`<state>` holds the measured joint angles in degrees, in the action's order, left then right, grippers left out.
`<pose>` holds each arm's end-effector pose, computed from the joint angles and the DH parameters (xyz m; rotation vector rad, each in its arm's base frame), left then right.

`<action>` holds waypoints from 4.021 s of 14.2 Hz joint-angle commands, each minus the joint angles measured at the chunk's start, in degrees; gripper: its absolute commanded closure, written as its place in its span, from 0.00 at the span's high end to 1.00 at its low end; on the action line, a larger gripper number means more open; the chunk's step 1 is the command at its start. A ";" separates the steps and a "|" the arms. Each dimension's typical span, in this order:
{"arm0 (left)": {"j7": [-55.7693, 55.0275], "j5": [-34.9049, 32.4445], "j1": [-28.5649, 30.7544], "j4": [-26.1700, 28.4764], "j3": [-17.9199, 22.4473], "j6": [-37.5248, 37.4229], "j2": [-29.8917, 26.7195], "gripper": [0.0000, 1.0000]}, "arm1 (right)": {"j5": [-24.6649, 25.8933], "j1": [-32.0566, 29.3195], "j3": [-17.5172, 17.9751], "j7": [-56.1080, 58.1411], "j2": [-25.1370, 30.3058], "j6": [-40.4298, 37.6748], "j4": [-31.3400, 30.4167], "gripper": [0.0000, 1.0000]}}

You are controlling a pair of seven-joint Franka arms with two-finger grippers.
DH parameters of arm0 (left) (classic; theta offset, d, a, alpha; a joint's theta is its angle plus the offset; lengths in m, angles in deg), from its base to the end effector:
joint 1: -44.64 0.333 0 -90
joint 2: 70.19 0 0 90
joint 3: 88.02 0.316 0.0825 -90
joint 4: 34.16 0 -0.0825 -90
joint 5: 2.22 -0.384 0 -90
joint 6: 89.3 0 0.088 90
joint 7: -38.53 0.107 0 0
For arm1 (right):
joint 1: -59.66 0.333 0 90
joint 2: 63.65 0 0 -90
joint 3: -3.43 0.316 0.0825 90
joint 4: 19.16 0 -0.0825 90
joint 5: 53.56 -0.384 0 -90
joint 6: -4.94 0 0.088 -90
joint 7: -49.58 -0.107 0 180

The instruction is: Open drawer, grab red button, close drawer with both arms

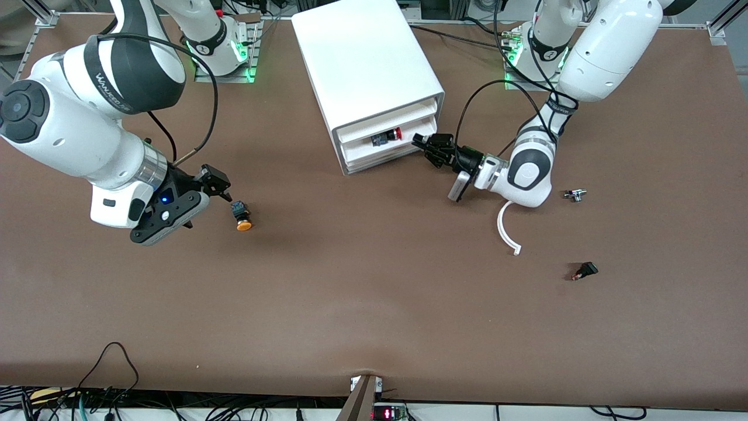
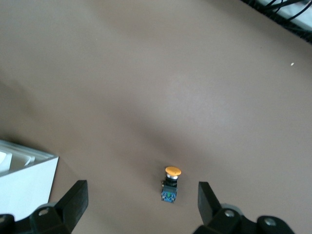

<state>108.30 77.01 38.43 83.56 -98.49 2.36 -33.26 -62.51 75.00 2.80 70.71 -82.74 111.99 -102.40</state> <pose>0.4699 -0.2499 0.1502 1.5223 -0.4049 -0.2374 0.6455 0.1828 0.5047 -2.8679 -0.8661 -0.1357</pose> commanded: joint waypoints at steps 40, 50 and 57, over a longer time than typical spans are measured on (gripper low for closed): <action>-60.01 -84.94 0.84 -43.36 7.05 -0.87 -15.75 1.00 | 9.22 33.26 -0.42 28.61 -19.23 7.12 14.77 1.00; -60.53 -84.07 6.10 -42.34 7.49 -0.88 -20.12 1.00 | 9.13 34.85 -0.51 27.64 -24.24 8.34 15.74 1.00; -68.71 -83.97 7.09 -16.99 7.23 12.67 -36.14 1.00 | 9.04 35.37 -0.25 27.12 -25.04 8.61 15.74 1.00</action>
<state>40.93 -6.63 45.38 61.61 -91.05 13.69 -65.00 -53.92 109.66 2.77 98.51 -106.60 120.91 -88.73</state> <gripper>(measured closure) 0.000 0.000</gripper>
